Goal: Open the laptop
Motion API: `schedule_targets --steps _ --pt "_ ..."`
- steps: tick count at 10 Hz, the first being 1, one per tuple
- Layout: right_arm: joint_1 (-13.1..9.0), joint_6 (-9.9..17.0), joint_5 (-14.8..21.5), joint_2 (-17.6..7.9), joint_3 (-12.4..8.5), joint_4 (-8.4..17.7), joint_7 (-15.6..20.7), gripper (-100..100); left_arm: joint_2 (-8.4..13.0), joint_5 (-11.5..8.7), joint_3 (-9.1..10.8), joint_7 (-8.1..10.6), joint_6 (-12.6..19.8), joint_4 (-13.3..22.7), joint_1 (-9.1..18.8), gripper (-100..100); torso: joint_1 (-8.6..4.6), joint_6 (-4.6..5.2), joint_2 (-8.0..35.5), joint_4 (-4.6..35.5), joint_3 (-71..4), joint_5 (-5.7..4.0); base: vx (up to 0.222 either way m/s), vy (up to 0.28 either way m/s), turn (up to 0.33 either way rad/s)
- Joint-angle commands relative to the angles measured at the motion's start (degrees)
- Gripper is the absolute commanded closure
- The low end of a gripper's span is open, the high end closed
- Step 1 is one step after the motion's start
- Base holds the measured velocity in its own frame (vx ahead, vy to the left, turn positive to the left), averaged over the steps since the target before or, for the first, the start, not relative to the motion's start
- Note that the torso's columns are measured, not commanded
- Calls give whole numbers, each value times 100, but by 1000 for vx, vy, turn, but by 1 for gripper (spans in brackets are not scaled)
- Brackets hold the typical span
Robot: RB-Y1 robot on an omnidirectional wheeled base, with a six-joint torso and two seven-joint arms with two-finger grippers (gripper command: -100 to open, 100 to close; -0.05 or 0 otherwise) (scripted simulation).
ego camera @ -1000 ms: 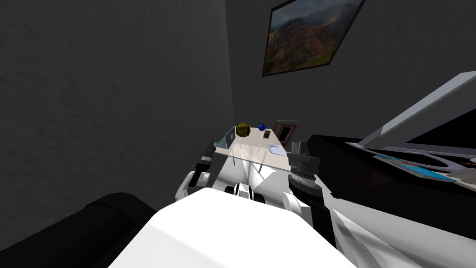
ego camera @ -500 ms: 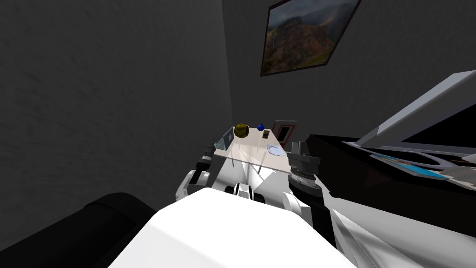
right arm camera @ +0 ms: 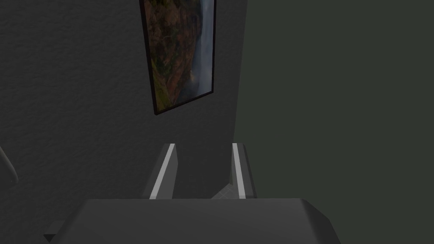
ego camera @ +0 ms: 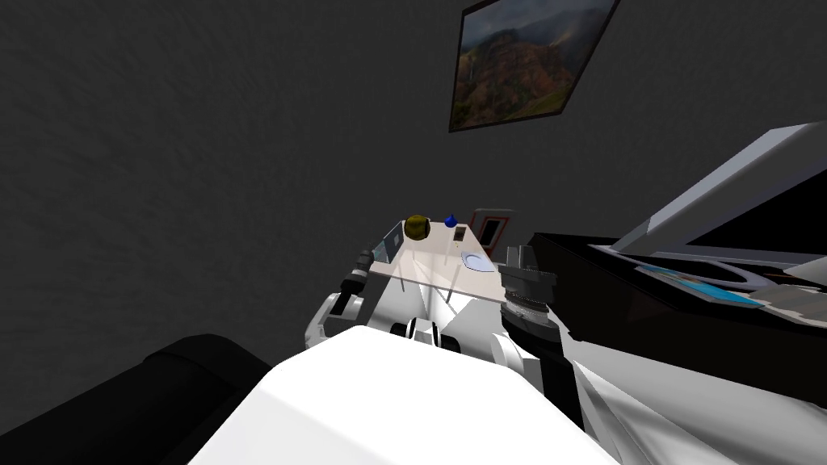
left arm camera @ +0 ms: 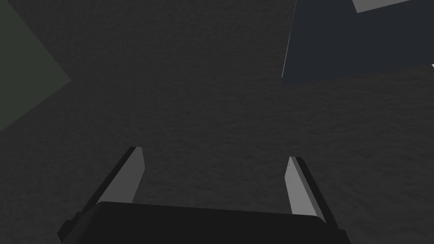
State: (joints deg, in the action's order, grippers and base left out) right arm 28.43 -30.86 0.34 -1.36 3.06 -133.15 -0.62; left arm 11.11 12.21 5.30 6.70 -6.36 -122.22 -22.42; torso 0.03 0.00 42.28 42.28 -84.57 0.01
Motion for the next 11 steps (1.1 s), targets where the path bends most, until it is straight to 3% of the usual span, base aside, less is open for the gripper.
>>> schedule_targets --steps 1,11 --pt "0 0 0 0 0 0 0 0 119 68 30 -39 290 59 53 -100 -1 0 1 0 0 0 46 -9 -45" --pt "0 0 0 0 0 0 0 0 664 345 158 -194 1453 328 299 -100 -3 0 4 1 2 -1 63 -10 -50"
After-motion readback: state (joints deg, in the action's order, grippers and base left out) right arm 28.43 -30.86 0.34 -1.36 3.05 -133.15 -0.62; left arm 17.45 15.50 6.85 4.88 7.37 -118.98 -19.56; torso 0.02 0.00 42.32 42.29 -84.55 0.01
